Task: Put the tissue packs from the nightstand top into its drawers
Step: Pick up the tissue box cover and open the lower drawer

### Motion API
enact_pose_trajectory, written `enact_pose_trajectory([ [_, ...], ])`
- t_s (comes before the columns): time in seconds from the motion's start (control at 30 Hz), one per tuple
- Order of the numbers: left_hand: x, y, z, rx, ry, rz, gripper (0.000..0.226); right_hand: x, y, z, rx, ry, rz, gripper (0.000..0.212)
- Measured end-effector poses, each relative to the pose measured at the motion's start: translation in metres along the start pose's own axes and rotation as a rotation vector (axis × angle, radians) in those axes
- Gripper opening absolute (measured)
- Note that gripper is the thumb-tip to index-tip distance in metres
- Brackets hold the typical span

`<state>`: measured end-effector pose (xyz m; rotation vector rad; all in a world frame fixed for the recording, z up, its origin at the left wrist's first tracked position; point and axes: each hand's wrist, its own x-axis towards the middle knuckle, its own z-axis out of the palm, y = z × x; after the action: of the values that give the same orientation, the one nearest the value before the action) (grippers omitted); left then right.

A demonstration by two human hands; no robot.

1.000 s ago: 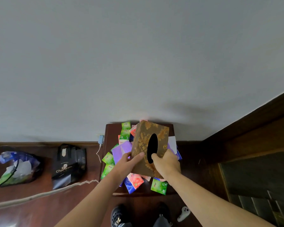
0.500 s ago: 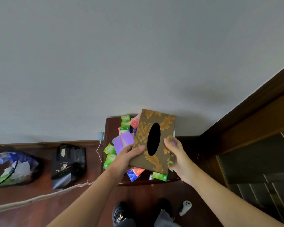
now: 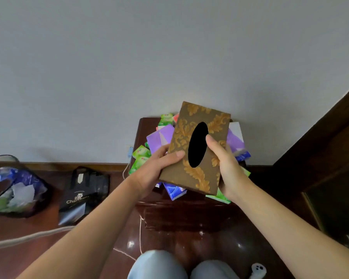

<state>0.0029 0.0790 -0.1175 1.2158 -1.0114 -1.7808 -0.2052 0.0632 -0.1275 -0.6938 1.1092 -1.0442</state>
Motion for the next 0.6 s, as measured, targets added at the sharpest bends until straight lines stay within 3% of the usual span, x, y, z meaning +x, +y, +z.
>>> enact_pose_trajectory([
  [0.23,-0.059,-0.070,0.034,-0.087,-0.017,0.143,0.055,-0.070,0.043,-0.022,-0.116,-0.048,-0.124,0.082],
  [0.43,-0.148,-0.095,0.070,-0.065,-0.023,0.132,0.061,-0.166,0.059,-0.031,-0.092,-0.074,-0.111,0.059],
  [0.6,-0.193,-0.088,0.080,-0.005,0.016,0.161,0.071,-0.210,0.056,-0.021,-0.103,-0.088,-0.160,0.064],
])
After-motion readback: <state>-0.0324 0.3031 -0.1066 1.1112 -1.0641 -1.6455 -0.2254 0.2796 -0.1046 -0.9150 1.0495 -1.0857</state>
